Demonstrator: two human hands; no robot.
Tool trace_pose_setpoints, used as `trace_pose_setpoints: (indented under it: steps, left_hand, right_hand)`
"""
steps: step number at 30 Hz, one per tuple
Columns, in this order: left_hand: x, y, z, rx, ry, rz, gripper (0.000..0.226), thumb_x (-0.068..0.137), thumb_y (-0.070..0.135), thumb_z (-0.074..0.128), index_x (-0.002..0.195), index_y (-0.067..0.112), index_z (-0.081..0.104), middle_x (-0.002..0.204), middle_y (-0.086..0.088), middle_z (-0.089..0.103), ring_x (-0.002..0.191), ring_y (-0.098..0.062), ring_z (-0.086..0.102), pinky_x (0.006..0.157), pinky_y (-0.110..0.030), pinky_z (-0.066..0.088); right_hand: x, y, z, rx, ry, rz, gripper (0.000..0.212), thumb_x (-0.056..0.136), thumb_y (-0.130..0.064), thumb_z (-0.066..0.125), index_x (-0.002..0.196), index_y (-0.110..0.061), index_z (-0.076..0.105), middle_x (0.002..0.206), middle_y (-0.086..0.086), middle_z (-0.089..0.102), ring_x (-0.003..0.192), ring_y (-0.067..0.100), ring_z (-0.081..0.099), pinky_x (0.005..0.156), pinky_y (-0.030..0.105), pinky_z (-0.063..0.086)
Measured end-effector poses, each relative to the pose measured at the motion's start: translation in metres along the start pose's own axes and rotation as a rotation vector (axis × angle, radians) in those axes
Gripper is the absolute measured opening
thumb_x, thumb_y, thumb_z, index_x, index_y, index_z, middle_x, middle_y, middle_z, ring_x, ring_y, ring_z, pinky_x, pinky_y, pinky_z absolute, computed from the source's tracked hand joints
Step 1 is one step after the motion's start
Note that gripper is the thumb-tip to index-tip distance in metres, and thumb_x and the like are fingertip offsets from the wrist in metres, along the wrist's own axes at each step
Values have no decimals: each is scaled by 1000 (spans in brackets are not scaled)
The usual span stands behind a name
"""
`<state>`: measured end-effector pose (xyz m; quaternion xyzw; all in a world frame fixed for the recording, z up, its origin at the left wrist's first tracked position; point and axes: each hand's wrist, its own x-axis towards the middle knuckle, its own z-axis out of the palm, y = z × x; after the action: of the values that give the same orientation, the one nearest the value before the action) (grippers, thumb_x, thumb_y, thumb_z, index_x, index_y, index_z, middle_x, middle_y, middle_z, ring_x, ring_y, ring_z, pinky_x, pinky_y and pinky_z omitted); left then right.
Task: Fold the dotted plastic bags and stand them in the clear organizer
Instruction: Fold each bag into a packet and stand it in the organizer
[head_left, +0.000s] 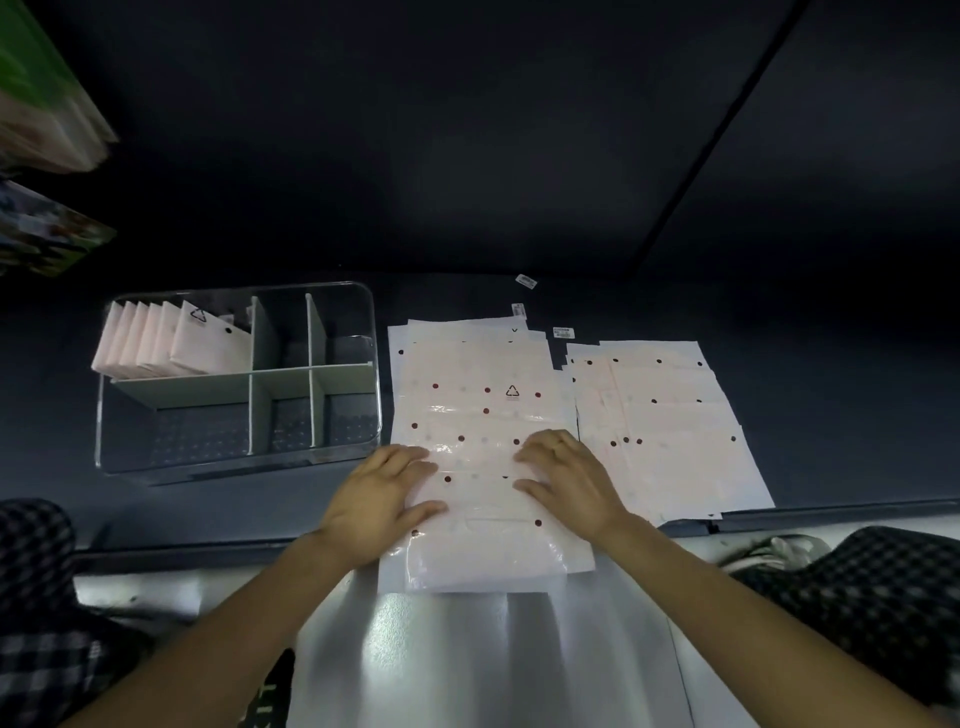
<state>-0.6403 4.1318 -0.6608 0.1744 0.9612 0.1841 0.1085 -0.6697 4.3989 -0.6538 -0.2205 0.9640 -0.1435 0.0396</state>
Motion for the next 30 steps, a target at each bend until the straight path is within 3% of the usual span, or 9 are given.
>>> trace_pose_setpoints:
  steps: [4, 7, 11, 15, 20, 22, 24, 27, 30]
  left_hand:
    - [5, 0, 1, -43, 31, -9, 68, 84, 71, 32, 131, 25, 53, 139, 10, 44, 129, -12, 34, 108, -26, 28]
    - [8, 3, 1, -57, 58, 2, 50, 90, 56, 48, 131, 27, 52, 136, 11, 45, 127, -10, 36, 104, -23, 28]
    - [10, 10, -3, -89, 54, 21, 48, 89, 49, 54, 132, 28, 50, 135, 11, 47, 126, -11, 39, 101, -22, 29]
    - [10, 15, -14, -105, 69, 42, 53, 85, 45, 63, 133, 27, 50, 135, 11, 50, 125, -11, 43, 102, -26, 34]
    - [5, 14, -23, -402, -55, -122, 40, 80, 32, 74, 117, 28, 61, 115, 15, 63, 109, -3, 57, 88, -18, 44]
    - [4, 12, -22, -581, -93, -185, 24, 81, 20, 73, 103, 23, 65, 103, 8, 68, 95, -10, 64, 81, -17, 46]
    - [1, 11, -21, -714, -92, -261, 14, 83, 15, 71, 97, 15, 66, 98, -4, 70, 90, -23, 66, 81, -29, 50]
    - [-2, 17, -19, -898, -23, -411, 35, 84, 13, 69, 117, 17, 57, 110, -9, 65, 102, -28, 62, 89, -44, 51]
    - [-7, 33, -13, -750, 215, -459, 67, 86, 19, 68, 143, 19, 34, 137, -4, 50, 120, -23, 51, 101, -42, 44]
  right_hand:
    - [8, -8, 1, -145, 114, -146, 15, 68, -20, 84, 78, -16, 74, 84, -3, 70, 77, 15, 66, 65, 18, 54]
    - [12, -6, 1, -245, 135, -219, 20, 61, -15, 86, 77, -17, 74, 77, -3, 70, 69, 14, 66, 56, 20, 53]
    - [18, 3, -10, -215, 6, -286, 51, 53, 9, 76, 101, -9, 71, 82, 5, 69, 74, 22, 66, 70, 26, 55]
    - [20, 5, -29, 108, -160, -131, 36, 88, 7, 50, 116, -9, 65, 112, 5, 63, 105, 20, 57, 91, 22, 41]
    - [18, -4, -59, 366, -369, -32, 28, 90, 2, 50, 106, -13, 68, 102, -6, 62, 95, 7, 55, 79, 2, 36]
    - [20, -7, -66, 411, -457, -3, 24, 90, -3, 54, 105, -16, 68, 102, -8, 65, 95, 4, 57, 82, 4, 40]
    - [25, -11, -66, 407, -451, 27, 18, 91, -10, 57, 104, -18, 68, 102, -4, 68, 95, 8, 59, 86, 15, 43]
    - [38, -15, -58, 309, -361, 79, 15, 92, -17, 57, 103, -17, 68, 100, 0, 69, 95, 15, 59, 87, 29, 46]
    - [51, -17, -44, 192, -358, 136, 15, 92, -15, 56, 102, -14, 66, 101, 2, 68, 98, 20, 58, 83, 32, 46]
